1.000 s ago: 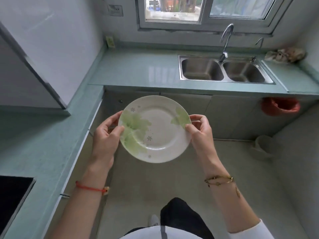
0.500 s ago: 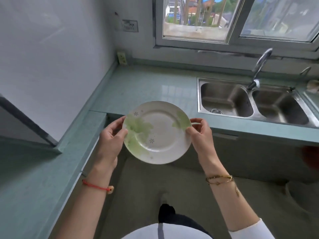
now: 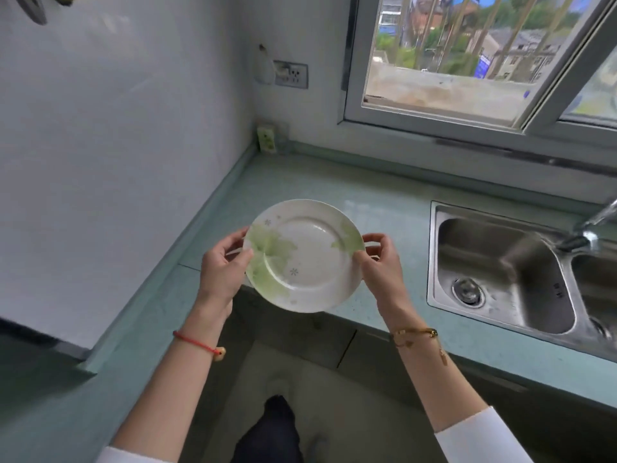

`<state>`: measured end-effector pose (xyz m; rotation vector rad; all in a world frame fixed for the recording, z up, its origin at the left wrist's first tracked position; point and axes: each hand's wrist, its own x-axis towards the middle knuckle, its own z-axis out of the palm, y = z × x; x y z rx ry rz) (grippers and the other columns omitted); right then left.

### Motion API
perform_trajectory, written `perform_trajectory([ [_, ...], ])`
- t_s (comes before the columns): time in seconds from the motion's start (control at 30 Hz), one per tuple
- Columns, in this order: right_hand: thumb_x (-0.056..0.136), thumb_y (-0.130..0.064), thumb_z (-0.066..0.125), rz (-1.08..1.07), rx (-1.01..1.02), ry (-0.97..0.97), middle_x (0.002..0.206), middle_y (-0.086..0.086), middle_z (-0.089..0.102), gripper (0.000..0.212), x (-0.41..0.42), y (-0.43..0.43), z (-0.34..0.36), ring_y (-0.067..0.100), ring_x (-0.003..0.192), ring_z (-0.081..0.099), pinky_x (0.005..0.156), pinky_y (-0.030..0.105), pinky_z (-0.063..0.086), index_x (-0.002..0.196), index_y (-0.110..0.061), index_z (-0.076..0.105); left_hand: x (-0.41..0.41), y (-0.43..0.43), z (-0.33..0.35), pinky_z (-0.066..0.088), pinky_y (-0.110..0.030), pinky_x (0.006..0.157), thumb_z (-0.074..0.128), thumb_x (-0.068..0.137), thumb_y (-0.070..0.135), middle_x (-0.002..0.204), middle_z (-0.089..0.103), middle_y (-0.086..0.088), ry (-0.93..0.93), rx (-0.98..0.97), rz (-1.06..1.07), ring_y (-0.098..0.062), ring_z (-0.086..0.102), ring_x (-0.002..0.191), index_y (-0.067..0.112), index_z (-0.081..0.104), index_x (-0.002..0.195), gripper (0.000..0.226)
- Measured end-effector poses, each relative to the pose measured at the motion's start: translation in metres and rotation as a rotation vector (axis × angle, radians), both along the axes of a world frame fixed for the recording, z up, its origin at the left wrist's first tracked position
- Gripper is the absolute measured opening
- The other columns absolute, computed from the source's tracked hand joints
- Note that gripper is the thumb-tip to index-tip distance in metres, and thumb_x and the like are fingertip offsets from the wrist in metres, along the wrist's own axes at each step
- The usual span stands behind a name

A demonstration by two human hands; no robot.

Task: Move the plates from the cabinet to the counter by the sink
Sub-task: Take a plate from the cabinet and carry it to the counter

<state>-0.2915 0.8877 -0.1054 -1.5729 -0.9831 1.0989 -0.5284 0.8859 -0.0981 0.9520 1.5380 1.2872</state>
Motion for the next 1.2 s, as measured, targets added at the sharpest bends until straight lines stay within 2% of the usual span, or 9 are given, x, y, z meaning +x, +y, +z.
perform_trajectory([
  [0.13,0.088,-0.015,0.057,-0.014,-0.017,-0.039,0.095,-0.002,0.060,0.024,-0.008,0.077,-0.013,0.011,0.085,0.058,0.064,0.025,0.047,0.111,-0.024,0.053,-0.007,0.079,-0.014,0.056,-0.044,0.095,0.062,0.088,-0.002,0.114,0.070,-0.005,0.039,-0.018,-0.019,-0.026,0.066,0.111,0.013,0.065,0.125,0.040],
  [0.3,0.087,-0.013,0.057,-0.089,-0.040,-0.086,0.080,-0.004,0.057,0.023,-0.023,0.181,-0.033,0.011,0.070,0.053,0.062,0.027,0.046,0.110,-0.019,0.055,-0.014,0.189,-0.028,0.056,-0.030,0.082,0.062,0.084,-0.002,0.115,0.070,-0.005,0.068,-0.046,-0.072,-0.021,0.066,0.106,0.014,0.065,0.125,0.045],
  [0.4,0.089,-0.014,0.056,-0.147,-0.072,-0.107,0.077,-0.003,0.055,0.021,-0.029,0.243,-0.048,0.015,0.070,0.053,0.063,0.028,0.044,0.110,-0.016,0.055,-0.016,0.257,-0.039,0.053,-0.022,0.074,0.061,0.082,-0.005,0.116,0.069,-0.005,0.088,-0.067,-0.107,-0.016,0.064,0.099,0.013,0.062,0.129,0.050],
  [0.53,0.089,-0.014,0.057,-0.211,-0.110,-0.155,0.072,-0.004,0.055,0.021,-0.032,0.309,-0.072,0.015,0.066,0.052,0.062,0.029,0.043,0.110,-0.013,0.057,-0.016,0.331,-0.060,0.052,-0.021,0.077,0.063,0.082,-0.006,0.117,0.068,-0.003,0.092,-0.094,-0.153,-0.015,0.065,0.104,0.014,0.061,0.130,0.052],
  [0.67,0.088,-0.015,0.059,-0.242,-0.151,-0.201,0.076,0.000,0.057,0.023,-0.031,0.366,-0.098,0.020,0.072,0.053,0.071,0.035,0.048,0.110,-0.011,0.058,-0.014,0.395,-0.085,0.050,-0.013,0.069,0.063,0.081,-0.009,0.111,0.066,0.004,0.093,-0.145,-0.183,-0.003,0.063,0.095,0.016,0.060,0.132,0.057],
  [0.77,0.087,-0.013,0.058,-0.225,-0.179,-0.227,0.083,0.002,0.059,0.024,-0.029,0.396,-0.117,0.020,0.076,0.054,0.075,0.037,0.049,0.111,-0.011,0.058,-0.013,0.429,-0.107,0.050,-0.016,0.070,0.062,0.081,-0.012,0.113,0.065,0.001,0.087,-0.189,-0.191,-0.014,0.062,0.101,0.014,0.058,0.134,0.060],
  [0.87,0.087,-0.011,0.057,-0.192,-0.196,-0.281,0.083,0.003,0.061,0.025,-0.028,0.423,-0.136,0.019,0.074,0.055,0.071,0.034,0.048,0.112,-0.010,0.059,-0.012,0.457,-0.130,0.051,-0.016,0.070,0.062,0.079,-0.015,0.119,0.065,-0.004,0.095,-0.222,-0.187,-0.016,0.061,0.105,0.011,0.057,0.135,0.062],
  [0.97,0.087,-0.009,0.056,-0.159,-0.214,-0.315,0.096,0.011,0.065,0.028,-0.028,0.444,-0.152,0.021,0.080,0.057,0.077,0.040,0.053,0.115,-0.010,0.058,-0.012,0.476,-0.151,0.053,-0.023,0.082,0.063,0.078,-0.016,0.125,0.066,-0.007,0.102,-0.240,-0.167,-0.017,0.061,0.108,0.011,0.057,0.136,0.064],
  [1.2,0.087,-0.004,0.056,-0.120,-0.254,-0.352,0.112,0.012,0.061,0.033,-0.031,0.471,-0.185,0.023,0.094,0.059,0.075,0.028,0.046,0.120,-0.008,0.056,-0.015,0.500,-0.186,0.052,-0.030,0.093,0.063,0.079,-0.014,0.131,0.064,-0.006,0.163,-0.290,-0.173,-0.018,0.060,0.115,0.013,0.055,0.138,0.066],
])
